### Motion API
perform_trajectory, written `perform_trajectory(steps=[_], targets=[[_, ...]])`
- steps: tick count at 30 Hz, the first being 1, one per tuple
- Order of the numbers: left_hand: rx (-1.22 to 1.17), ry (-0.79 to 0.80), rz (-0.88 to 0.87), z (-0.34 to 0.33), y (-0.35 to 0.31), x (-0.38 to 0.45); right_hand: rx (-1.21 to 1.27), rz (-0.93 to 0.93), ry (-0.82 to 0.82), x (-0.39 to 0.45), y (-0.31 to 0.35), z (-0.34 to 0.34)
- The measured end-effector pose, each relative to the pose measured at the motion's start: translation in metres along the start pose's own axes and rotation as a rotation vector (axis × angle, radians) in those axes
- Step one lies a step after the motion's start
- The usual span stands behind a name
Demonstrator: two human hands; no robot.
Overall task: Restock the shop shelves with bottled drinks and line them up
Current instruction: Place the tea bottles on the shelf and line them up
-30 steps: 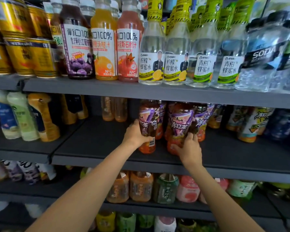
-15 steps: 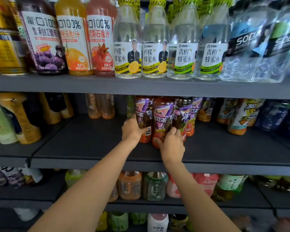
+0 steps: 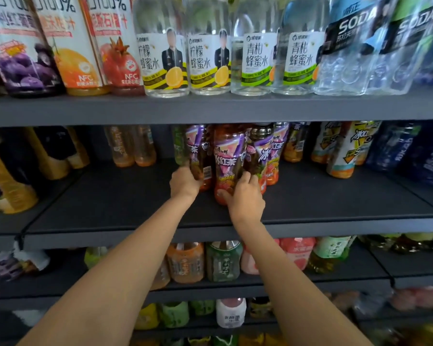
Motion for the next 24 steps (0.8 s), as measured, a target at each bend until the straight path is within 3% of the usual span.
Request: perform_trajectory(steps=[2,4,6,8,10,14,18,20,24], targets=[[-0.064,0.010,-0.021,0.006,0.014,-0.013,0.063,-0.073,-0.025,-0.004,0.002,0.004],[-0.128,-0.053,-0.051,0.028,0.036,-0.029,0.145,-0.082,-0.179,-0.018,0.014,0.010],[-0.160,-0.130,-0.126,0.051,0.054,-0.043,0.266,0.041,-0.395,-0.036,0.037,0.017],[-0.158,-0.210,-0.168,0.090,0.086,-0.056,0.374,0.207,-0.446,-0.070,0.083,0.007],[-0.144,-0.254,-0.154,0.134,0.132,-0.069,0.437,0.308,-0.289,-0.112,0.136,-0.021],[0.015,-0.244,0.003,0.231,0.272,-0.117,0.409,0.506,0.184,-0.230,0.221,-0.104],[0.255,0.037,0.415,0.329,0.458,-0.209,0.101,0.657,0.863,-0.386,0.251,-0.210],[0.371,0.161,0.623,0.378,0.540,-0.264,0.000,0.704,1.064,-0.459,0.255,-0.250],[0.457,0.116,0.940,0.463,0.634,-0.333,-0.126,0.679,1.324,-0.564,0.260,-0.306]])
Point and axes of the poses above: each hand's wrist, its own x-axis towards the middle knuckle, its own z-axis out of the back of the hand, y = z × x, the point moved 5 cm from there along x, towards the middle knuckle, and after that the axes turned 12 degrees about -y, right-handed, at the moved point
